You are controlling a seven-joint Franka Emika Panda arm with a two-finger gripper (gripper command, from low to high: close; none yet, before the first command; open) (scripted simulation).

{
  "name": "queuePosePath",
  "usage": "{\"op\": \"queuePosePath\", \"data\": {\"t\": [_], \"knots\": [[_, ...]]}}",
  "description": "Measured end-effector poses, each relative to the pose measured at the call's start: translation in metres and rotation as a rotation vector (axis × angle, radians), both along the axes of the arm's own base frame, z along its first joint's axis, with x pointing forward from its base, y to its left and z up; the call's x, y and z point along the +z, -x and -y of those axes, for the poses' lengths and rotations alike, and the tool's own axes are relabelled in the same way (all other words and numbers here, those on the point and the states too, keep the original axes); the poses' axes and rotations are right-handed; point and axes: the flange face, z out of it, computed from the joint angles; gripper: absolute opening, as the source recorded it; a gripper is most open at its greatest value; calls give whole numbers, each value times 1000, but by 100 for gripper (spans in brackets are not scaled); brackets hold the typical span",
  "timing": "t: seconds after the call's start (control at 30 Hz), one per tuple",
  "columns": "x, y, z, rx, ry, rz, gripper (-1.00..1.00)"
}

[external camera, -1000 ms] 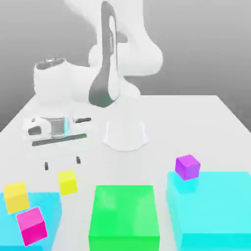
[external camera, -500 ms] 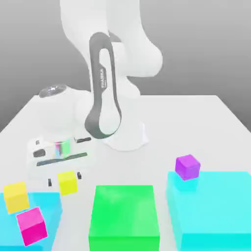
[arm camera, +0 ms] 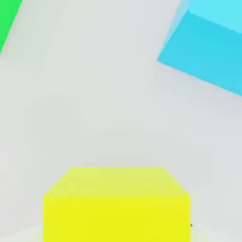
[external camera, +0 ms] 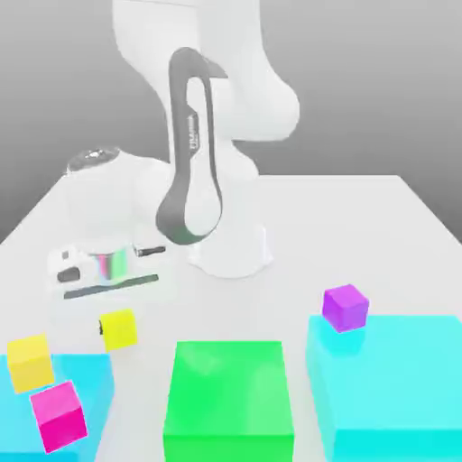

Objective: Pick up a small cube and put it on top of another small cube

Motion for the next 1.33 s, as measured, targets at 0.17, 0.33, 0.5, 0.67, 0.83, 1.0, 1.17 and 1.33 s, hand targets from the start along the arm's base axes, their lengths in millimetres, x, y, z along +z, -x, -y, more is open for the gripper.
{"op": "queuePosePath", "data": {"t": [0.17, 0.33, 0.5, 0.67, 0.83, 1.0, 1.17, 1.33], "knots": [[18, 3, -1, -8, -3, -3, -100], [31, -6, -13, 60, 4, -9, -100], [50, -79, -34, 278, 49, -16, -100], [75, -131, -14, 233, 51, -28, -100], [107, -184, -10, 193, 37, -26, -100], [147, -221, 3, 72, 0, -12, -100], [96, -221, 13, 21, -10, -9, 100], [96, -221, 13, 21, -10, -9, 100]]}}
